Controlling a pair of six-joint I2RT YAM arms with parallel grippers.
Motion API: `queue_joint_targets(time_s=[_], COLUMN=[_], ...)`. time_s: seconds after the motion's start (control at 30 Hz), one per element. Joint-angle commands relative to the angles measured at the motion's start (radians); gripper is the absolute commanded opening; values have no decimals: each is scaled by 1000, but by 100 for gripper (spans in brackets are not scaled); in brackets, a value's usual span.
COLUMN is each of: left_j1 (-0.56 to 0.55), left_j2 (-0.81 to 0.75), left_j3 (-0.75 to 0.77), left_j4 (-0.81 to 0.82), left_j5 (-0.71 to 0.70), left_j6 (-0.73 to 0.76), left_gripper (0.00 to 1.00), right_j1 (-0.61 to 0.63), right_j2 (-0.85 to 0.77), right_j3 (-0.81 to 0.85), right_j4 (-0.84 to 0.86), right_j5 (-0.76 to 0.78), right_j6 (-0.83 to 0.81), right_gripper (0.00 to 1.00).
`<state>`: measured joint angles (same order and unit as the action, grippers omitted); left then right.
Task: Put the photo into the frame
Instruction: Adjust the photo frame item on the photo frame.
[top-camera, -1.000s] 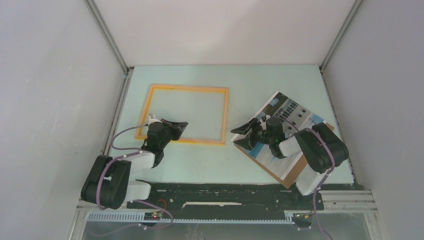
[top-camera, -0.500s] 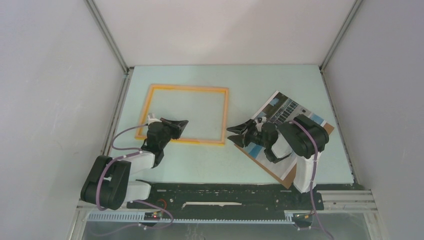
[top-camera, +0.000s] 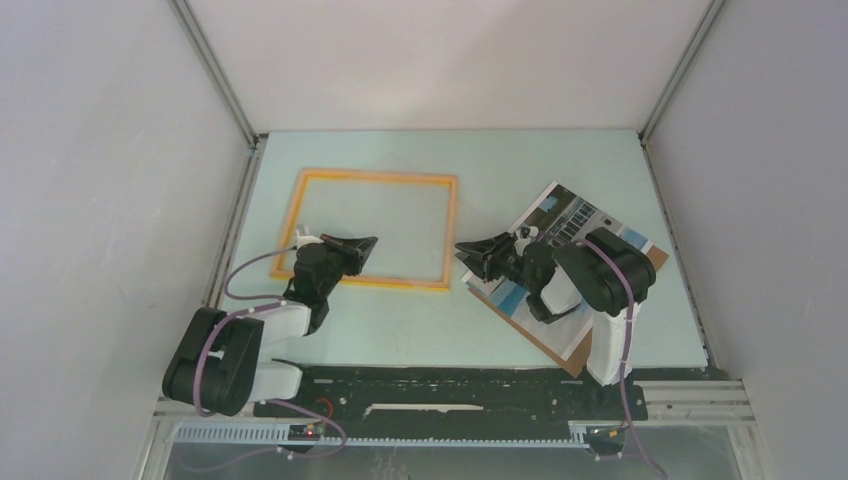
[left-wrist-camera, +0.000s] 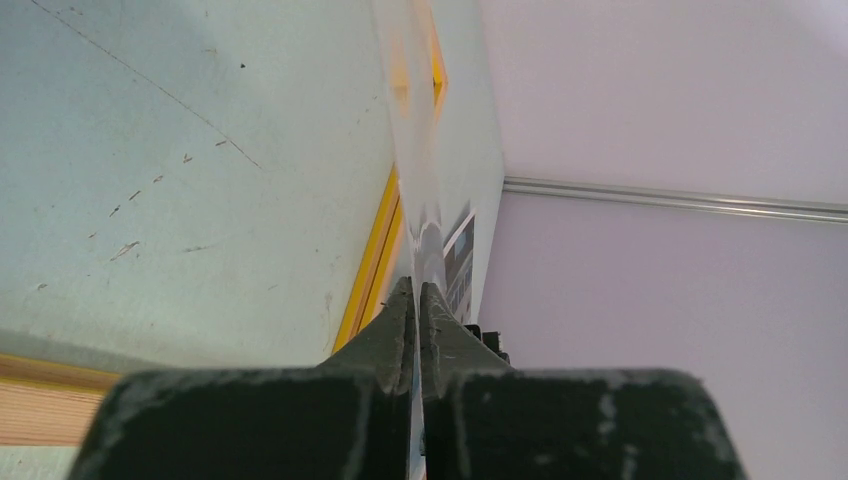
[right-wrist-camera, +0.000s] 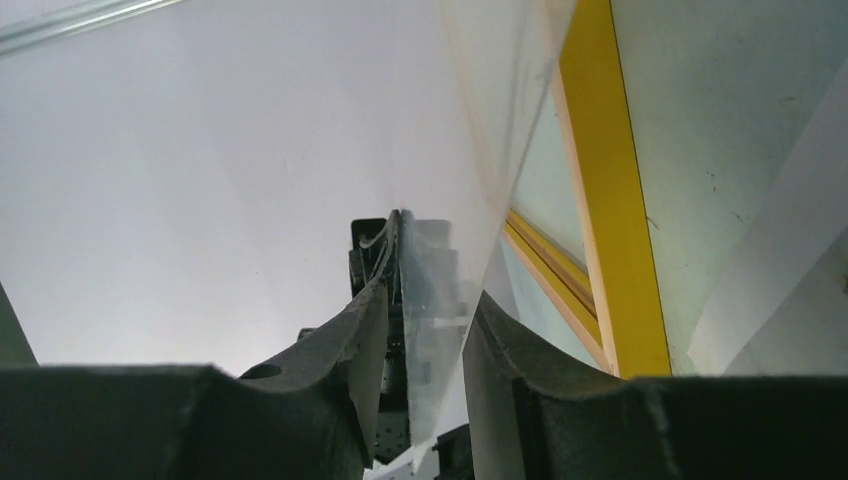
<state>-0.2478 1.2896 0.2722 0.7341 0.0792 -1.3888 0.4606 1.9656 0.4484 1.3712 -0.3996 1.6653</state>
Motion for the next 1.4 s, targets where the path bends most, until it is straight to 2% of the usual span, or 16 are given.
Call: queue_joint_targets(time_s=[0.0,0.2,0.53,0.77,1.13,1.27,1.37], left_j1=[-10,-14,-23,-34,-47,-49,-48], left_j2=[19,44,67,82,91,96,95], left_j3=[1,-8,-18,-28,-31,-35,-40], left_j4=[67,107,139,155,157,157,155], left_j5=[-18,-19,-25,-30,-35,-37,-35], left_j6=[-10,-21,-21,-19,-11,-11,-11], left_gripper=[0,0,0,0,0,0,0], right_j1=[27,31,41,43,44,43,39], right_j2=[-26,-32,3,9,17,8,10], right_j3=[19,21,53,82,125,139,159], right_j4=[28,-15,-6,-67,-162,-189,-213], right_j5=[107,169,189,198,220,228,224], right_j6=[42,81,122,136,131,118,96], right_gripper=[40,36,33,29,29,24,11])
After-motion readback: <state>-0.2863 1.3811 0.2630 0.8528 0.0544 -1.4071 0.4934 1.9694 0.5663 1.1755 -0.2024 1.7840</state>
